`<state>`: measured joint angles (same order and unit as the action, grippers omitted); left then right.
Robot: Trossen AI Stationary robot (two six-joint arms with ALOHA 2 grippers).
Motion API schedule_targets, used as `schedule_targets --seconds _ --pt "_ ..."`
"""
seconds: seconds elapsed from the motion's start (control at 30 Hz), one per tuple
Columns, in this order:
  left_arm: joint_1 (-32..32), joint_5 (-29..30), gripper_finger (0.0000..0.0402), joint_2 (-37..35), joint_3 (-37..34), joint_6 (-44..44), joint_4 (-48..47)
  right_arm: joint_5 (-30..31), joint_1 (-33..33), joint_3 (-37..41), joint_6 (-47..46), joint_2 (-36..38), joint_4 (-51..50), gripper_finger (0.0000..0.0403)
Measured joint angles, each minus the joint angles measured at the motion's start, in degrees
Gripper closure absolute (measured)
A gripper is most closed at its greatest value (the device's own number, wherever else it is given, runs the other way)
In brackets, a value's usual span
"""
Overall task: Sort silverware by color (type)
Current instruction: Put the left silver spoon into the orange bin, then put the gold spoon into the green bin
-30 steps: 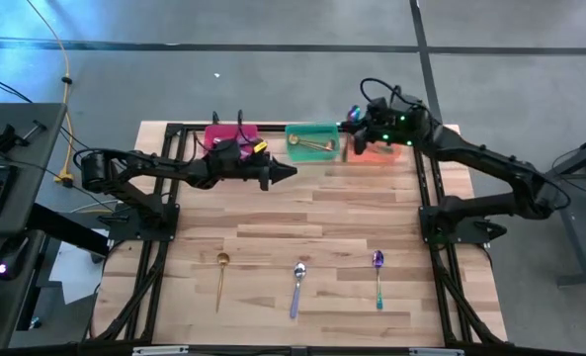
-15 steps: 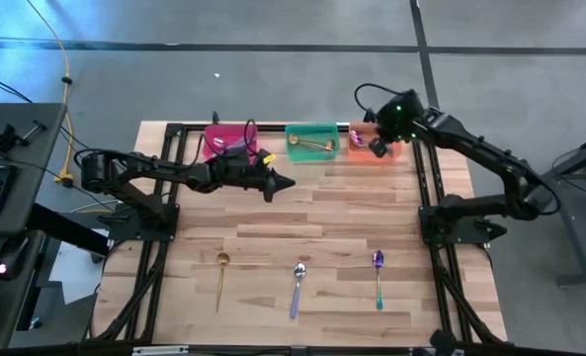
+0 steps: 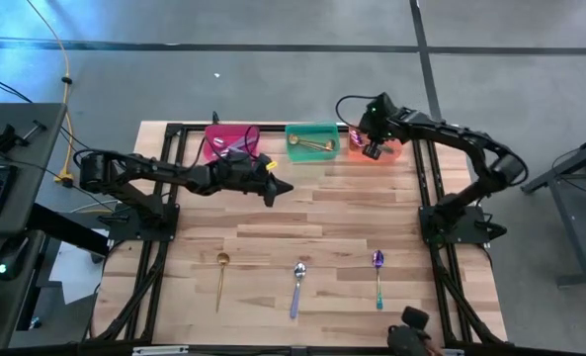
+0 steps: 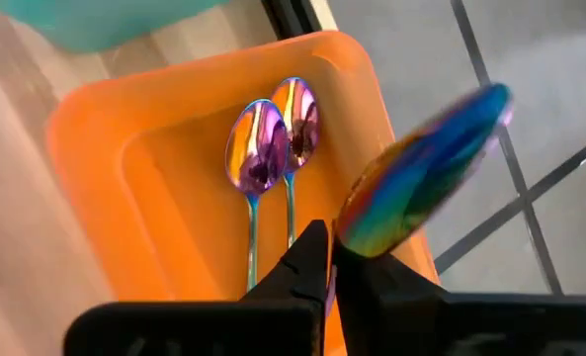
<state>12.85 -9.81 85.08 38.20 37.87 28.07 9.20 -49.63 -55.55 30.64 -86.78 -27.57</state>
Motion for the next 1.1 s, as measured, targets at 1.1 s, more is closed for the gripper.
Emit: schedule_targets --seconds 1.1 --pt "-2.0 6.8 0.0401 -8.8 0.0 -3.1 -21.5 -7.7 4.1 0.1 -25.2 9.4 0.8 0.0392"
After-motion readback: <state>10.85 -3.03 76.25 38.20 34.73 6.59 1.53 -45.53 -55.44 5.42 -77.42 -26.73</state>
